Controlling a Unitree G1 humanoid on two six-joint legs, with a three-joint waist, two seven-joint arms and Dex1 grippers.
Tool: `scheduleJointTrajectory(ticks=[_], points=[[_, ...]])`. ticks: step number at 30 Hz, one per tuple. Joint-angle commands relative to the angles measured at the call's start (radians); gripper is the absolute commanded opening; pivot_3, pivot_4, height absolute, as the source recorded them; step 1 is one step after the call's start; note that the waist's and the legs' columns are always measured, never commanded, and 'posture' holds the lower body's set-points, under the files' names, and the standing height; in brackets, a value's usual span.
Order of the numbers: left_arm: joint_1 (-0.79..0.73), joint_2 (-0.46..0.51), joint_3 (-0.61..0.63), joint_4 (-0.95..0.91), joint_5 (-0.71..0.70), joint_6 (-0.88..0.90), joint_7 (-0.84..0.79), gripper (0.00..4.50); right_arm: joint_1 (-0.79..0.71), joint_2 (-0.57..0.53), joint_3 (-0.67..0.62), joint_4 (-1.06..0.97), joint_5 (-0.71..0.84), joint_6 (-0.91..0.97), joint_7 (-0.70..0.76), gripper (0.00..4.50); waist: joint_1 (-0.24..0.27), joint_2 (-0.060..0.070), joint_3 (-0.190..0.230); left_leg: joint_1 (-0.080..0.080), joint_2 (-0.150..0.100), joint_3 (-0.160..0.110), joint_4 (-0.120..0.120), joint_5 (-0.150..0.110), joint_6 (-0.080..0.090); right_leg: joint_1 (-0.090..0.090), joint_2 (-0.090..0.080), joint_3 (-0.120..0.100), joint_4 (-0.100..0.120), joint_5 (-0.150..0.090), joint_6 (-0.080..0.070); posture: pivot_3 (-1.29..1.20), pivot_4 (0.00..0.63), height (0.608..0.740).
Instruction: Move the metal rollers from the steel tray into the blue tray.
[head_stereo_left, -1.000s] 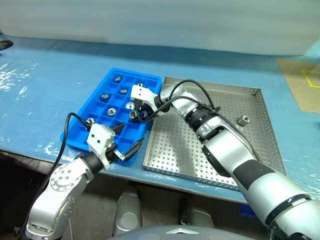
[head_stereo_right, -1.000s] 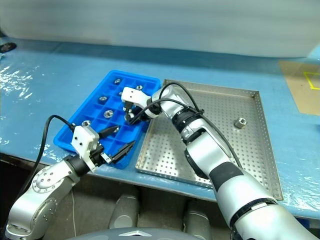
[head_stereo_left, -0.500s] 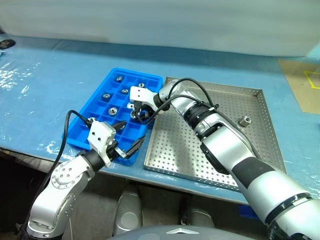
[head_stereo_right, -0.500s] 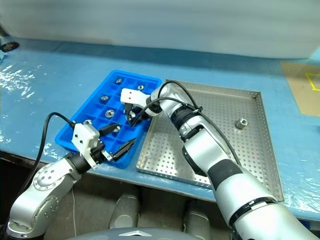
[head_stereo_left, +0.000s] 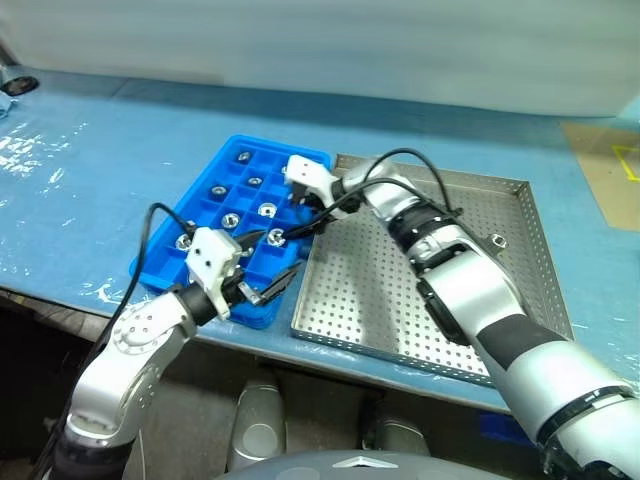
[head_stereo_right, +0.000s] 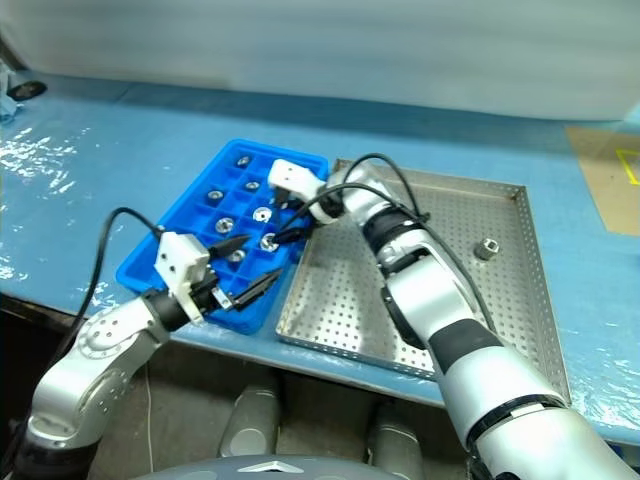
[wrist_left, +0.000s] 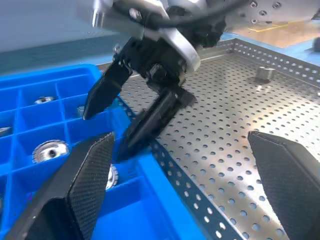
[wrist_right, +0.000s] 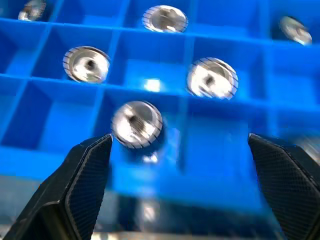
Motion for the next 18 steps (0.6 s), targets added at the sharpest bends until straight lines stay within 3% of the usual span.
scheduleJointTrajectory(ticks=[1, 9, 18], points=[[-0.060, -0.004, -0.031, 0.045, -0.001, -0.035, -0.051, 4.50, 0.017, -0.068, -0.058, -0.124, 0.045, 0.093, 0.009, 4.44, -0.020, 0.000, 0.000, 0.000, 0.000, 0.000, 0.000, 0.000, 0.000, 0.000, 0.000, 0.000, 0.001, 0.000, 0.000, 0.17, 0.150, 0.740], [-0.212, -0.031, -0.089, 0.220, 0.008, -0.095, -0.173, 4.50, 0.153, -0.297, -0.125, -0.369, 0.072, 0.295, -0.025, 4.44, -0.079, 0.000, 0.000, 0.002, 0.002, 0.001, 0.003, 0.004, -0.006, -0.001, 0.005, 0.002, 0.006, 0.000, 0.000, 0.05, 0.150, 0.740], [-0.315, -0.077, -0.134, 0.361, 0.044, -0.169, -0.256, 4.50, 0.265, -0.448, -0.246, -0.407, 0.125, 0.392, -0.145, 4.44, -0.140, 0.000, 0.000, 0.009, 0.002, 0.005, 0.005, 0.004, -0.006, 0.000, 0.007, 0.004, 0.010, 0.001, -0.002, -0.08, 0.150, 0.740]])
